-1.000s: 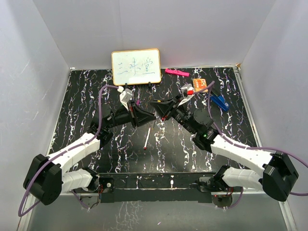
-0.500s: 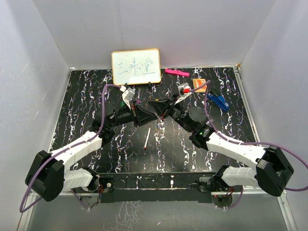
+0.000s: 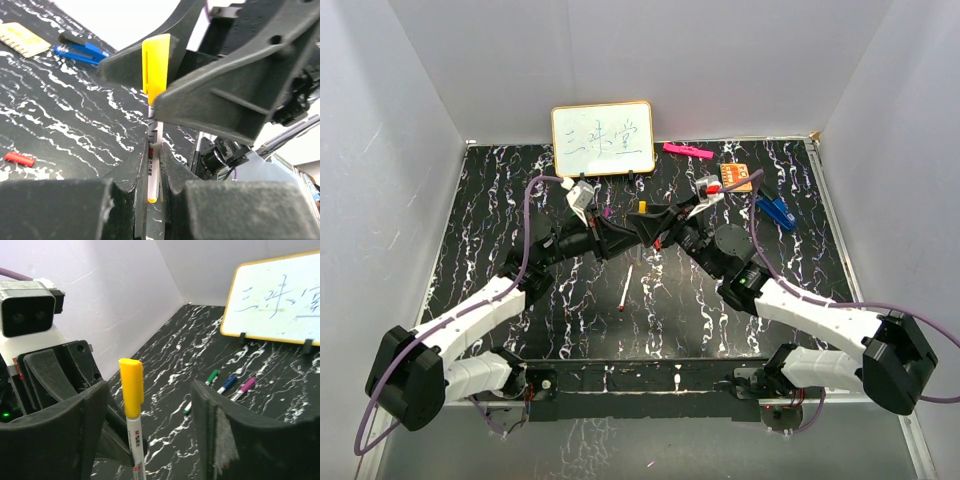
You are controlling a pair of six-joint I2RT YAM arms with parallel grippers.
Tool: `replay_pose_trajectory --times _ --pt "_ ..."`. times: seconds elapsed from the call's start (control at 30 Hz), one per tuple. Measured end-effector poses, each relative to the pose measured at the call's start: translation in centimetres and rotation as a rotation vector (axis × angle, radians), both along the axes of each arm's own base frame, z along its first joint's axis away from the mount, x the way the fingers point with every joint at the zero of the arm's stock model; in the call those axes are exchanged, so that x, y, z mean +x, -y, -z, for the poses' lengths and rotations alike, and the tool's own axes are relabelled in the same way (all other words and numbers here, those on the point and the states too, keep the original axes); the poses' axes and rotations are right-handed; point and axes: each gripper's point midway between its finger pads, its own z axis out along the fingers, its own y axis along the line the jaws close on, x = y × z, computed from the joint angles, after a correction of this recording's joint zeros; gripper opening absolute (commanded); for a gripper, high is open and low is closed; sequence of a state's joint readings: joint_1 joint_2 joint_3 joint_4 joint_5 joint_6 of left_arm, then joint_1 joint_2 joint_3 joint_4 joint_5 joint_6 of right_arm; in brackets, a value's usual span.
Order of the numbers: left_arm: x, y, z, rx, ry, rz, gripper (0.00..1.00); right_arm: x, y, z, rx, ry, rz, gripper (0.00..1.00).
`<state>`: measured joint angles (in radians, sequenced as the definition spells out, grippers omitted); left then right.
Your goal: Insert the pens into the pen caps
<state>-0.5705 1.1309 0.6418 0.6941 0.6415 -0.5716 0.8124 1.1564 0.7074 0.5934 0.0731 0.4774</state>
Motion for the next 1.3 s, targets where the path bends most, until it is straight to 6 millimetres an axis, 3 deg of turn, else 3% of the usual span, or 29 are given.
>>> replay_pose_trajectory --times 0.1,0.2,0.4,0.5,0.67,0.9,1.07,1.3 --pt "0.8 -0.3 1.1 0.041 -0.026 -0.046 0.00 -0.1 0.6 -0.1 -0.002 -0.003 0.019 0.86" --pt "1.8 -0.8 3.7 0.117 -0.096 -0.109 0.00 -0.2 1.5 -1.3 0.018 0.013 0.049 0.96" --pt "4.1 -2.1 10.1 0.306 -0.259 -0.242 0.00 0.1 3.6 -2.4 0.034 0.019 0.140 0.98" --pt "5.6 -3.0 12.6 0.408 -0.316 -0.317 0.00 1.2 4.8 -0.9 -0.006 -0.042 0.232 0.98" --pt "8.5 -3.9 14.4 0.515 -0.340 -0.425 0.00 3.3 6.7 3.0 -0.117 -0.187 0.406 0.98" --pt "12.6 -5.0 17.5 0.677 -0.362 -0.537 0.00 3.9 8.2 8.1 -0.267 -0.304 0.506 0.98" --pt "13.8 -6.1 20.3 0.793 -0.398 -0.583 0.00 4.0 8.7 10.1 -0.330 -0.348 0.538 0.98" --pt "14.7 -7.0 22.9 0.898 -0.424 -0.611 0.00 4.1 9.1 11.0 -0.357 -0.375 0.564 0.98"
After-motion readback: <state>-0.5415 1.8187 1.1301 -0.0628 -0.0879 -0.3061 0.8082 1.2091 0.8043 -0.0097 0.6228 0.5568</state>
